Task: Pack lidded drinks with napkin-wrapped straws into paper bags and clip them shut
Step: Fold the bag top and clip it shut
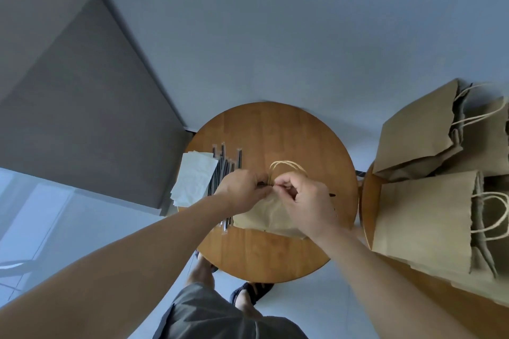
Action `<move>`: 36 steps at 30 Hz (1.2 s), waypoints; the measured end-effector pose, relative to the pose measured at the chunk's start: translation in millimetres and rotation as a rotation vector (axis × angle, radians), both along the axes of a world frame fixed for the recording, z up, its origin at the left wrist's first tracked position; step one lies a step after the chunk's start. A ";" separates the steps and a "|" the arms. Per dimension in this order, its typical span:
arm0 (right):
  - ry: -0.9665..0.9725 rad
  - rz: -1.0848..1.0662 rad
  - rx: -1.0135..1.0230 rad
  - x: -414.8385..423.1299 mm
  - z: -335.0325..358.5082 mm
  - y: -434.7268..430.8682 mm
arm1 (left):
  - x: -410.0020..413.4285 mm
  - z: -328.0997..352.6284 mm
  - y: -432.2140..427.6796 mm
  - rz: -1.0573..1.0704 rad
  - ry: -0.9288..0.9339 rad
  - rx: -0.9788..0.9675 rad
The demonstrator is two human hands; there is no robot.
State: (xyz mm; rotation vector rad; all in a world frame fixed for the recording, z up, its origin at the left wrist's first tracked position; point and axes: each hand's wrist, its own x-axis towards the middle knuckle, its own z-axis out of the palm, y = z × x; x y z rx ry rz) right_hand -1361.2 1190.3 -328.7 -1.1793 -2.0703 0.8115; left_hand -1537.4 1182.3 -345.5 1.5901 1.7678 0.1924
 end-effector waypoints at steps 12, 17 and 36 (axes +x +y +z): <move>-0.172 0.006 -0.109 0.5 -18.8 23.0 | -3.9 7.1 -2.7 -0.070 -0.032 0.033; -0.196 0.019 -0.162 0.3 -19.4 25.6 | -4.3 6.3 -2.3 -0.098 -0.026 0.041; -0.176 0.000 -0.169 1.2 -17.6 30.5 | 1.4 6.7 -0.5 -0.057 -0.016 0.065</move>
